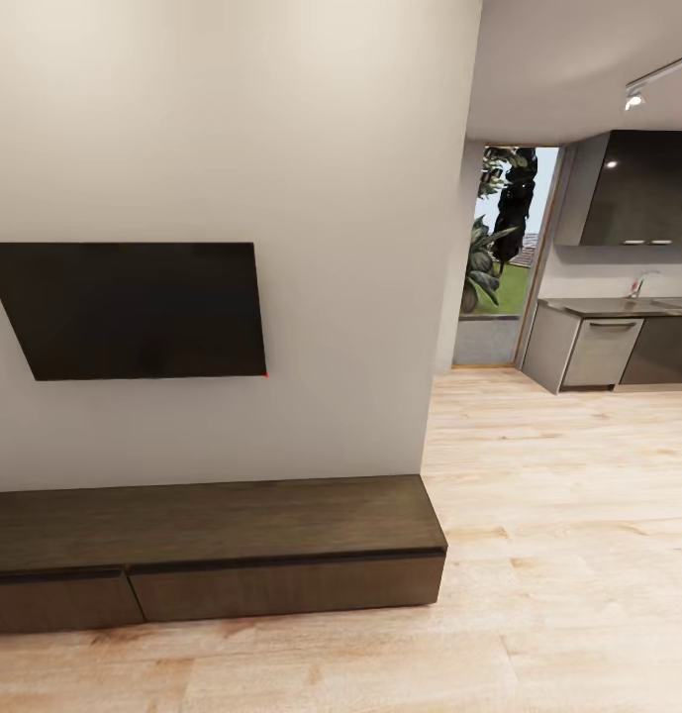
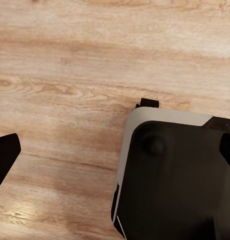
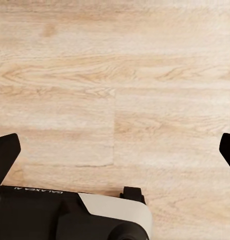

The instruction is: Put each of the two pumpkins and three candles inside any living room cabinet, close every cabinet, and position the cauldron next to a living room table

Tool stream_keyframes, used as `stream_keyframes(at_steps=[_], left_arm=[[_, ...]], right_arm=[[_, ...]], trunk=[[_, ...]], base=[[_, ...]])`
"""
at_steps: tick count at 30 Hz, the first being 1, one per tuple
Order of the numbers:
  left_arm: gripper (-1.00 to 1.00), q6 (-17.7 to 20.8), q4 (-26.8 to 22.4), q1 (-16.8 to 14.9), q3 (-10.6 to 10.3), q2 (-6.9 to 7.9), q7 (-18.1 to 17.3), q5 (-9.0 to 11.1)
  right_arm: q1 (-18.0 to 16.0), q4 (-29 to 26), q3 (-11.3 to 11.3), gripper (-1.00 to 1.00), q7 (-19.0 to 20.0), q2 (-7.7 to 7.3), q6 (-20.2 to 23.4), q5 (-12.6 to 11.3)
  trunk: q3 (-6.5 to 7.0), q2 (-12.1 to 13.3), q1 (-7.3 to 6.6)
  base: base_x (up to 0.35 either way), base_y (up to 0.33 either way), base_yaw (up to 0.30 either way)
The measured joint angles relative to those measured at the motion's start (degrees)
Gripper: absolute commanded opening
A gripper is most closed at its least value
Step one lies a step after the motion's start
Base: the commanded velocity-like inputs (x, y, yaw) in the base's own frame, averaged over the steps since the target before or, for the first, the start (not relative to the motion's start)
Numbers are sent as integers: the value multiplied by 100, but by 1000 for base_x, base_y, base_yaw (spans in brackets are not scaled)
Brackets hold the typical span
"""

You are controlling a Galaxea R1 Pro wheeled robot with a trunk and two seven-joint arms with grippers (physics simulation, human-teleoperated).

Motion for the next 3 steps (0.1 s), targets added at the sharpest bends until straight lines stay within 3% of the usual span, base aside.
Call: stream_keyframes(at_steps=[3], left_arm=[[100,0,0,0,0,0,0,3]], right_arm=[[0,0,0,100,-1,4,0,3]], trunk=[[0,0,0]], base=[[0,0,0]])
